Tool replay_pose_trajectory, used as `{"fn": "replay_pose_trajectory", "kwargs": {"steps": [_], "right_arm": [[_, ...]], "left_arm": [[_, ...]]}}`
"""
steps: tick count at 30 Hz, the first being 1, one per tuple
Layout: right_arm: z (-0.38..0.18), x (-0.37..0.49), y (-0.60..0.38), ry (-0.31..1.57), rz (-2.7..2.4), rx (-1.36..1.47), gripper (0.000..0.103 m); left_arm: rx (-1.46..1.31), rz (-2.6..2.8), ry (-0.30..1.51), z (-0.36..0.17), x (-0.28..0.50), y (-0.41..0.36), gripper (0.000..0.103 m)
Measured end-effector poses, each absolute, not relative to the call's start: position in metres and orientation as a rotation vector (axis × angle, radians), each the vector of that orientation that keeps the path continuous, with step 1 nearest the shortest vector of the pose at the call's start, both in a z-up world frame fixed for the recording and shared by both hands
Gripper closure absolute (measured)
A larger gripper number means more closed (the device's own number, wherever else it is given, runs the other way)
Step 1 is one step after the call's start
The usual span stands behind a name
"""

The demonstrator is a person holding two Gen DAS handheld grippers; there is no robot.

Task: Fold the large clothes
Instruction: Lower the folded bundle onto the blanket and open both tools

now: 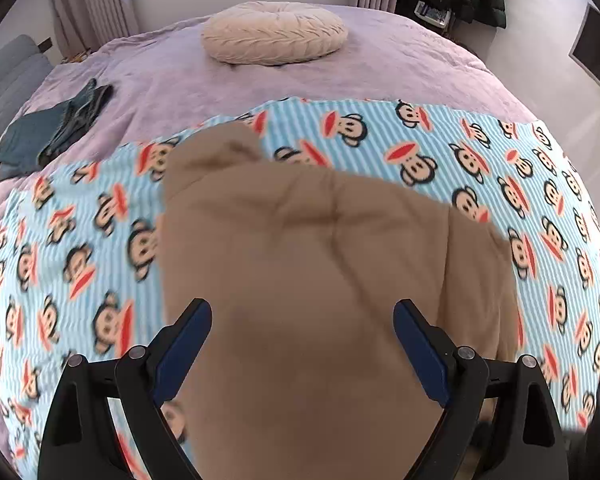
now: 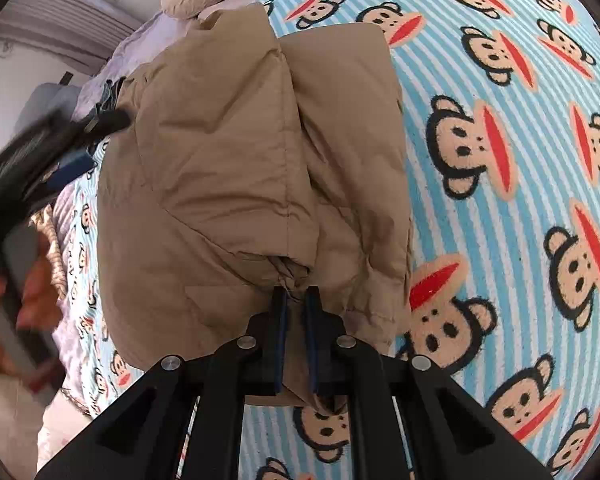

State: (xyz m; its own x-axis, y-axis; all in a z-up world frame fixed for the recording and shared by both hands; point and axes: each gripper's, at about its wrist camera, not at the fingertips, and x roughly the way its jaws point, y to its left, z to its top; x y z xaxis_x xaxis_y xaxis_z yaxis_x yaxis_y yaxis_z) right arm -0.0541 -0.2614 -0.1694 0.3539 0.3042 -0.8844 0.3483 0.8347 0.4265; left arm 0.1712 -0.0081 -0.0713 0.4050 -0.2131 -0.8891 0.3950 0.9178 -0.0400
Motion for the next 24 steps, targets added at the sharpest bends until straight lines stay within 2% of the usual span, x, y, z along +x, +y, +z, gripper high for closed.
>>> {"fn": "replay_pose_trajectory", "kwargs": {"steps": [5, 11, 24], "right_arm": [[-0.176, -0.050, -0.261, 1.247, -0.057, 0.613, 0.089], [-0.181, -0.044, -0.258, 1.280, -0.092, 0.598, 0.083], [-0.141, -0.061, -0.251, 1.286, -0.127, 0.565, 0.081]], "left_arm": [[0.147, -0.314, 1.107, -0.075, 0.135, 0.039, 0.011], [0.082, -0.249, 1.238, -0.115, 0.099, 0.078, 0.009], [0.035, -0.255, 1.289, -0.120, 0.096, 0.082, 0.009]]}}
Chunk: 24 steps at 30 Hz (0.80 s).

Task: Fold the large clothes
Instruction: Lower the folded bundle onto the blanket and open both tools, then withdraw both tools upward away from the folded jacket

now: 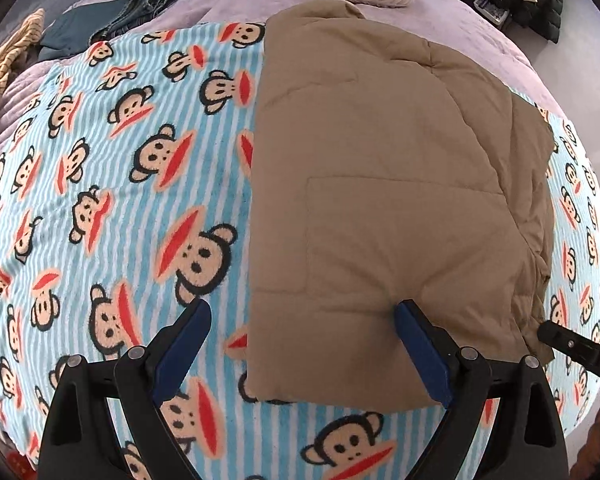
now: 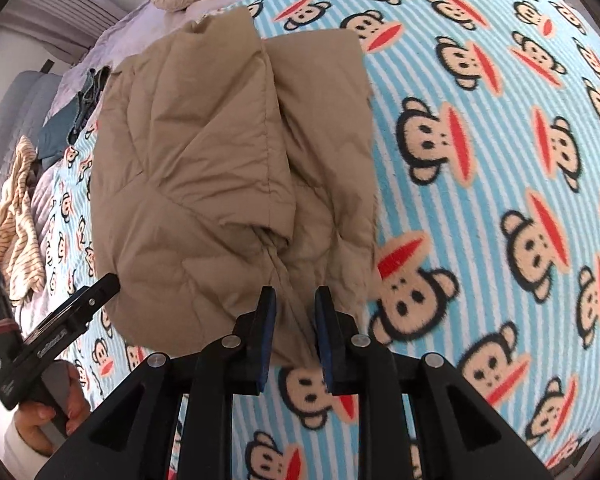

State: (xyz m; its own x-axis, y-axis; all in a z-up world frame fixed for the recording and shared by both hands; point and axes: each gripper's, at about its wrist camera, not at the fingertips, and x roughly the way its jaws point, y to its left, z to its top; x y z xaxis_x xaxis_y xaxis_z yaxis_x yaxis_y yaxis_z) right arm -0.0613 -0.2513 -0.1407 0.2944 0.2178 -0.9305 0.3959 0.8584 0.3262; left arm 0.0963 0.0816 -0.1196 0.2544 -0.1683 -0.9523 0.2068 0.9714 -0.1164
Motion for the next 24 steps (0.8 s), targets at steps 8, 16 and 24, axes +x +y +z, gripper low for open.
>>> {"fn": "replay_pose_trajectory", "kwargs": {"steps": [8, 16, 24], "right_arm": [[-0.136, -0.083, -0.251, 1.293, -0.175, 0.606, 0.080], [-0.131, -0.086, -0.238, 1.295, -0.195, 0.608, 0.080], [-0.120, -0.080, -0.214, 1.283, -0.188, 0.568, 0.080]], "left_arm": [[0.015, -0.276, 1.303, -0.109, 0.091, 0.089, 0.009], [-0.013, -0.289, 1.321, -0.099, 0.087, 0.103, 0.009], [0.020, -0.329, 1.290, -0.087, 0.078, 0.115, 0.000]]}}
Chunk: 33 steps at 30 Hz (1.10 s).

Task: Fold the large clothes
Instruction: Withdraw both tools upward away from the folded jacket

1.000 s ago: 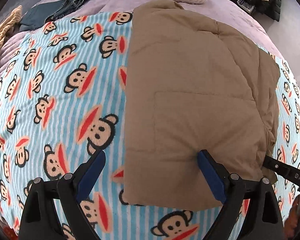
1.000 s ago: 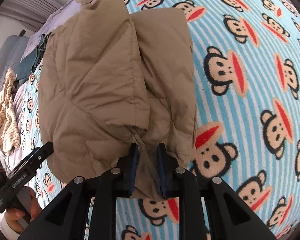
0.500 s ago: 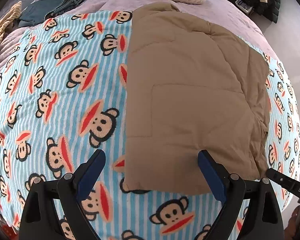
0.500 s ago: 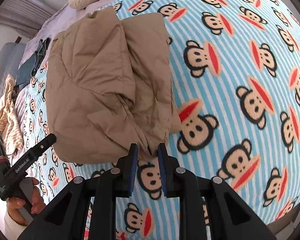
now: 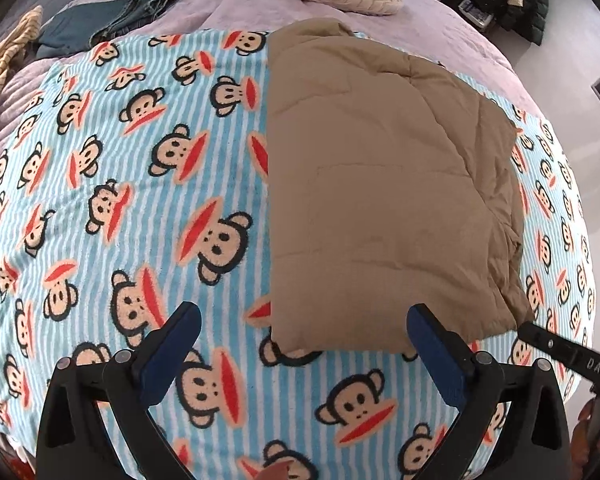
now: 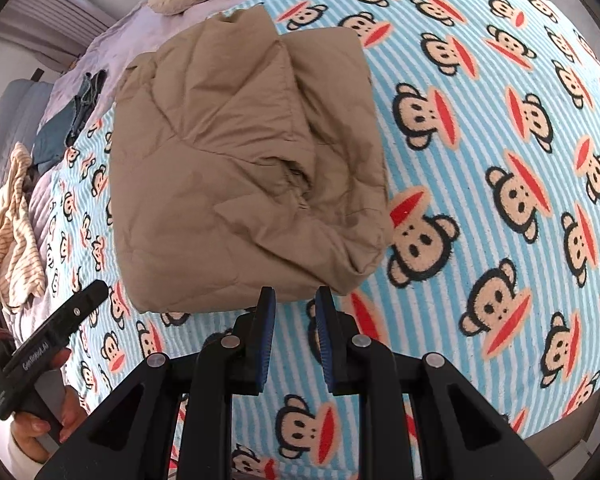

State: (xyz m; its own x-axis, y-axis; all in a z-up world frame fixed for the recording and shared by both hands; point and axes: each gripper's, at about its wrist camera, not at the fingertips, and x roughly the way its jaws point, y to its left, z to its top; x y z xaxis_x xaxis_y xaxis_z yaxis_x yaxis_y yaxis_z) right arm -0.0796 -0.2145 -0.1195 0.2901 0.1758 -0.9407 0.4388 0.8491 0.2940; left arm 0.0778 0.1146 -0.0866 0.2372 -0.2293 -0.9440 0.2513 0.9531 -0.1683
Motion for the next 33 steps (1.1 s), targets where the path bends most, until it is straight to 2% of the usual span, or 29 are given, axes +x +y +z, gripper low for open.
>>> {"fn": "replay_pose_trajectory", "kwargs": {"steps": [16, 17, 20, 26, 30, 33], "right_arm": [[-0.088, -0.082, -0.197, 1.260, -0.243, 0.463, 0.080], [-0.084, -0.080, -0.196, 1.255, -0.244, 0.446, 0.078], [-0.068, -0.076, -0.197, 1.218, -0.237, 0.415, 0.042], [-0.036, -0.069, -0.201, 1.153, -0.208, 0.353, 0.040], [-0.013, -0.071, -0.202, 1.095, -0.204, 0.319, 0.022], [0.005, -0.073, -0.203, 1.044, -0.206, 0.295, 0.022]], "left_arm": [[0.113, -0.289, 1.201, -0.049, 0.059, 0.124, 0.000], [0.121, -0.273, 1.181, -0.042, 0.059, 0.124, 0.000], [0.119, -0.242, 1.129, -0.024, 0.057, 0.125, 0.000], [0.094, -0.180, 1.066, 0.008, 0.055, 0.125, 0.000], [0.086, -0.166, 1.034, 0.028, 0.049, 0.119, 0.000], [0.074, -0.168, 1.006, 0.041, 0.042, 0.112, 0.000]]}}
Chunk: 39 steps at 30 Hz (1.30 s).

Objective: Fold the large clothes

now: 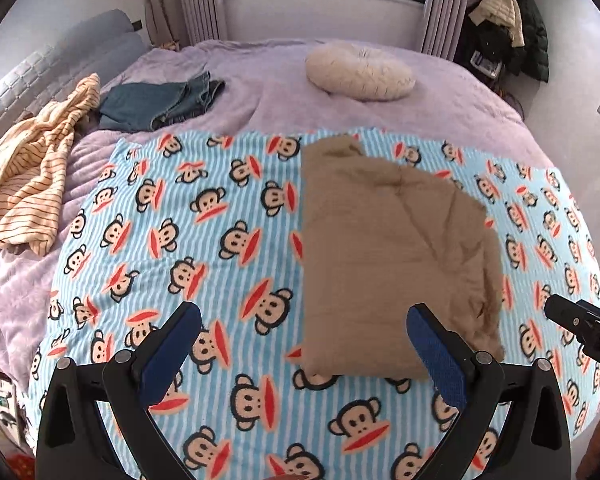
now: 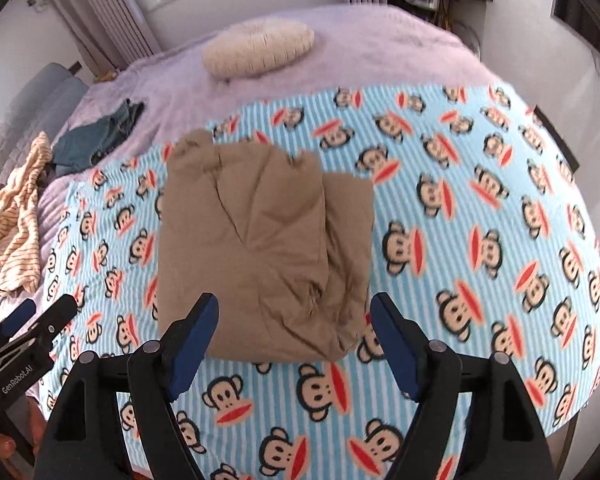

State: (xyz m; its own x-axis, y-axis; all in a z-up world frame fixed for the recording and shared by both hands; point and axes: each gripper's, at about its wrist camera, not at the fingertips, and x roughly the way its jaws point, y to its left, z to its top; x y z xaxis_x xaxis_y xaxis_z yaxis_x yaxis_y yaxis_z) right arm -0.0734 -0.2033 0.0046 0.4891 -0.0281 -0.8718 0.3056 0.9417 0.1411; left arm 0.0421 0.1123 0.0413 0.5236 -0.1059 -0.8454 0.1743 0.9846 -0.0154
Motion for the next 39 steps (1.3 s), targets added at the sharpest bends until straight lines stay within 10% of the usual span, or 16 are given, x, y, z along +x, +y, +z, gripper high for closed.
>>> {"fn": "replay_pose_trajectory", "kwargs": {"steps": [6, 39], "right_arm": [[0.029, -0.080, -0.207, 0.966, -0.220, 0.236, 0.000], [0.060, -0.100, -0.199, 0.906, -0.238, 0.198, 0.000]], "left_arm": [[0.068, -0.177, 0.982, 0.057, 0.034, 0.101, 0.000], [0.077, -0.156, 0.903, 0.089, 0.010, 0.097, 0.000]]}}
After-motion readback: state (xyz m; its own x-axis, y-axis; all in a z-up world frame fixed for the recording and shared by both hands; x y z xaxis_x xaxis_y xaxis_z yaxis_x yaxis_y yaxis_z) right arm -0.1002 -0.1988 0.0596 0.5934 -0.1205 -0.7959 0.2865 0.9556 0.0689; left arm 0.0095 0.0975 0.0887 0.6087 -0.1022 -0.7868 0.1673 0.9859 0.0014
